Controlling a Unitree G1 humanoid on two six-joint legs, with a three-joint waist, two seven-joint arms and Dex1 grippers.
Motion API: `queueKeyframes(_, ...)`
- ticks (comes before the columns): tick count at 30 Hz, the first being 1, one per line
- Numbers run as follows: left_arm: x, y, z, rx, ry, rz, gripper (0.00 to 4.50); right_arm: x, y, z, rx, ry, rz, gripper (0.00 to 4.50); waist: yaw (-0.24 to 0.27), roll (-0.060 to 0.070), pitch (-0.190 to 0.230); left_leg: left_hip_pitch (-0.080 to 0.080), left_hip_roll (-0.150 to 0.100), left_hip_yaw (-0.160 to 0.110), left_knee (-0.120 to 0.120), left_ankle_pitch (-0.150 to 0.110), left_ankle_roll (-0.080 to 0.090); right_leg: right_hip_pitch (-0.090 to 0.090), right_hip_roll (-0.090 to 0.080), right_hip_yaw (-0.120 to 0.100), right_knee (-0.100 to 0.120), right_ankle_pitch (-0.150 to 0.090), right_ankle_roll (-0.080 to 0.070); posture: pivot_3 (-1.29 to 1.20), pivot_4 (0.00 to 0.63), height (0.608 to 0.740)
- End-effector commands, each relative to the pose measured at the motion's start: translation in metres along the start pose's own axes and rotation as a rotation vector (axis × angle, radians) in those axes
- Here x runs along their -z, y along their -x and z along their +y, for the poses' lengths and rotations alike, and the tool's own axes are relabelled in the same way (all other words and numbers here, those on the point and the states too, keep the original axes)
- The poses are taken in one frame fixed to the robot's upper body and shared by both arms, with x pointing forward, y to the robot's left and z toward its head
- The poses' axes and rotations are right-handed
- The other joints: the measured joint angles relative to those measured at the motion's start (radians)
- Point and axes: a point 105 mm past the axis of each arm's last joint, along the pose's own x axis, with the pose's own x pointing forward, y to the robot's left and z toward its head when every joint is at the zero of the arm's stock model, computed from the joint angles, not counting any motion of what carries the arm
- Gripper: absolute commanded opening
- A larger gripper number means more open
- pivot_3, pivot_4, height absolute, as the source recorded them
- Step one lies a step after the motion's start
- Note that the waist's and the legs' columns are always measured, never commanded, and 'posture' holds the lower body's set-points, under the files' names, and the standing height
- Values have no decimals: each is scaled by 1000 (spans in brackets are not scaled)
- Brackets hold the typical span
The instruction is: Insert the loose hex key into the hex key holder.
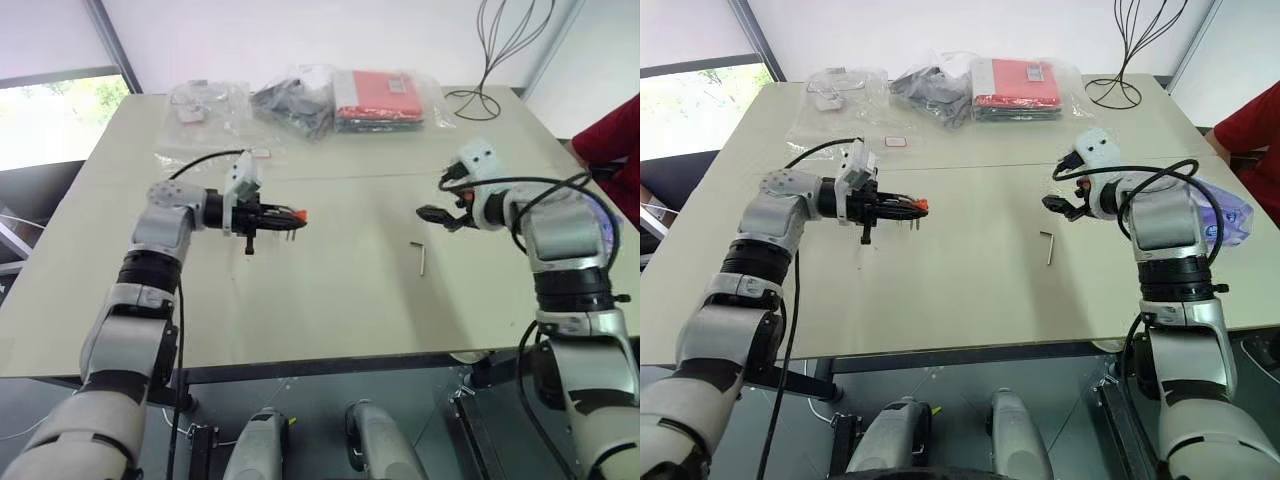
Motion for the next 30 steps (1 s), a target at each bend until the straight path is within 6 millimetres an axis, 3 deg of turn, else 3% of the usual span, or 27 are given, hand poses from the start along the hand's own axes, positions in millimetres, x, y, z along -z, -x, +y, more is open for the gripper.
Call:
queueKeyframes(1, -15, -5, -4, -9, -48, -60, 0, 3, 16, 4, 24, -35, 59, 4476, -1, 0, 0, 0, 0, 0, 0, 0, 0, 0, 0, 0, 0, 0, 0, 0, 150, 740)
queueKeyframes(5, -14, -13, -11, -9, -40, -96, 0, 25, 18, 13, 24, -119, 176, 4476, -1, 0, 0, 0, 0, 0, 0, 0, 0, 0, 0, 0, 0, 0, 0, 0, 150, 740)
queueKeyframes(9, -9, -21, -13, -32, -12, -134, 0, 39, 7, 23, 36, -154, 232, 4476, -6, 0, 0, 0, 0, 0, 0, 0, 0, 0, 0, 0, 0, 0, 0, 0, 150, 740)
queueKeyframes(18, -5, -35, -21, -31, 11, -165, 0, 38, -26, 28, 66, -169, 234, 4476, -7, 0, 0, 0, 0, 0, 0, 0, 0, 0, 0, 0, 0, 0, 0, 0, 150, 740)
queueKeyframes(22, -3, -35, -24, -39, 17, -170, 0, 48, -36, 28, 76, -184, 277, 4476, -7, 0, 0, 0, 0, 1, 0, 0, 0, 0, 0, 0, -1, 0, 0, 0, 150, 740)
queueKeyframes(25, -3, -34, -23, -67, 21, -180, 0, 69, -49, 37, 84, -153, 342, 3644, -8, -2, -2, 1, 0, 1, 0, 0, 0, 2, 0, 0, -1, 0, 0, 0, 150, 740)
queueKeyframes(30, -3, -30, -23, -87, 21, -178, 0, 84, -45, 55, 45, -137, 389, 1161, -8, -2, -2, 17, 1, 0, -1, 0, 0, 17, 1, 0, -4, -1, 0, 0, 150, 740)
